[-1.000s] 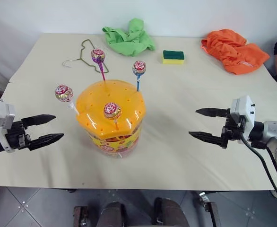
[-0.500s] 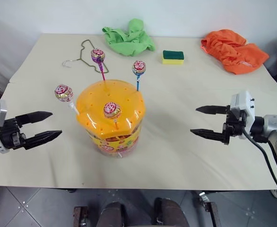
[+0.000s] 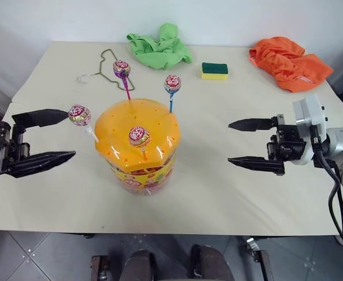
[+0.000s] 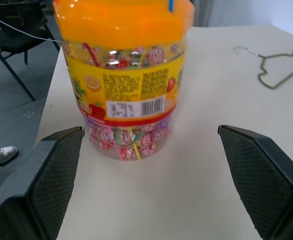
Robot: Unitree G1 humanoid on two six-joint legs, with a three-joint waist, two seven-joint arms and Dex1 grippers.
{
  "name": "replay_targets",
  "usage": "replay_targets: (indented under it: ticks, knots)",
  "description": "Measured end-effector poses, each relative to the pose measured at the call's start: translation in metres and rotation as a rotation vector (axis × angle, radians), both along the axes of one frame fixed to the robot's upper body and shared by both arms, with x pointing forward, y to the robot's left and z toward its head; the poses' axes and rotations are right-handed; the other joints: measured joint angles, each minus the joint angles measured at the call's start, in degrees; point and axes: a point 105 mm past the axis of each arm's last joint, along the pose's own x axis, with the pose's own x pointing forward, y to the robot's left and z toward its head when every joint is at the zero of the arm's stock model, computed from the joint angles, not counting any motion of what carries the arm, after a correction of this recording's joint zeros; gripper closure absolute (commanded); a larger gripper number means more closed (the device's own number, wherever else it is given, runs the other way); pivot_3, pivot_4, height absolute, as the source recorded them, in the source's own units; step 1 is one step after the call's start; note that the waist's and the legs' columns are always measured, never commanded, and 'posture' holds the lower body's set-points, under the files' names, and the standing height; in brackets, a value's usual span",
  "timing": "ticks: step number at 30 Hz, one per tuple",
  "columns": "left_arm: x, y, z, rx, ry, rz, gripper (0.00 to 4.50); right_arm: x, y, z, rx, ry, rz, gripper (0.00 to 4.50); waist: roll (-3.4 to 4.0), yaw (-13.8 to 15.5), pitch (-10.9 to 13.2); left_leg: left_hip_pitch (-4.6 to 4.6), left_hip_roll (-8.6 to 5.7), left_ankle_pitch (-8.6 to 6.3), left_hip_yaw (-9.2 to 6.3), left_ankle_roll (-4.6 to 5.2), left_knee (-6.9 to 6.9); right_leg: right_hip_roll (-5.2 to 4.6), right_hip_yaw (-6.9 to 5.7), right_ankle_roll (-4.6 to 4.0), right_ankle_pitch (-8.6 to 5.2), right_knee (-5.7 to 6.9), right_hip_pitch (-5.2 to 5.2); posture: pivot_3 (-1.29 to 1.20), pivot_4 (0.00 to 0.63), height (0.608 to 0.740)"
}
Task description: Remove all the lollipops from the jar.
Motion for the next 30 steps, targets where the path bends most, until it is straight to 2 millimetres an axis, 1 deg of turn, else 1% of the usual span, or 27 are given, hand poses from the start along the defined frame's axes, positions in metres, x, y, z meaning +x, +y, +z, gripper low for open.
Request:
replay_targets:
  ticks: [3, 6, 11, 14, 26, 27, 30]
  knots:
    - [-0.001, -0.015, -0.003, 0.028, 0.010, -0.077, 0.00, -0.003, 0.005, 0.008, -0.004, -0.037, 0.020, 0.02, 0.00, 0.0, 0.0, -0.02, 0.00, 0.00, -0.01, 0.00, 0.09, 0.00, 0.01, 0.00, 0.00, 0.04, 0.00, 0.00, 0.150, 0.740]
    - [0.001, -0.023, -0.001, 0.034, 0.002, -0.113, 0.00, -0.004, 0.007, 0.011, -0.001, -0.051, 0.026, 0.02, 0.00, 0.0, 0.0, -0.02, 0.00, 0.00, 0.00, 0.00, 0.10, 0.02, 0.03, 0.00, 0.00, 0.07, 0.00, 0.00, 0.150, 0.740]
    - [0.013, -0.035, 0.005, -0.024, -0.054, -0.136, 0.00, -0.003, 0.007, 0.011, 0.001, -0.054, 0.018, 0.02, 0.00, 0.0, 0.0, -0.06, 0.00, -0.02, -0.01, 0.03, 0.25, 0.02, 0.03, 0.00, 0.00, 0.12, 0.00, 0.00, 0.150, 0.740]
    - [0.018, -0.036, 0.005, -0.022, -0.073, -0.134, 0.56, -0.002, 0.007, 0.011, 0.004, -0.056, 0.007, 0.00, 0.00, 0.0, 0.0, -0.05, 0.01, -0.02, -0.01, 0.04, 0.26, 0.05, 0.02, 0.00, 0.00, 0.12, 0.00, 0.00, 0.150, 0.740]
    - [0.018, -0.039, 0.012, -0.045, -0.116, -0.171, 4.32, -0.003, 0.007, 0.013, -0.001, -0.069, -0.011, 0.00, 0.00, 0.1, 0.0, -0.11, 0.02, -0.06, -0.03, 0.10, 0.41, 0.03, 0.03, 0.00, 0.00, 0.14, 0.02, 0.00, 0.150, 0.740]
    - [0.018, -0.039, 0.012, -0.045, -0.118, -0.171, 4.44, -0.003, 0.007, 0.013, -0.003, -0.069, -0.013, 0.00, 0.00, 0.1, 0.0, -0.11, 0.02, -0.07, -0.03, 0.10, 0.41, 0.04, 0.04, 0.00, 0.00, 0.14, 0.02, 0.00, 0.150, 0.740]
    - [0.019, -0.040, 0.018, -0.072, -0.132, -0.155, 4.44, -0.004, 0.004, 0.013, 0.007, -0.065, -0.018, 0.00, 0.00, 0.1, 0.0, -0.12, 0.03, -0.07, -0.06, 0.10, 0.43, 0.04, 0.03, 0.00, 0.00, 0.16, 0.02, 0.00, 0.150, 0.740]
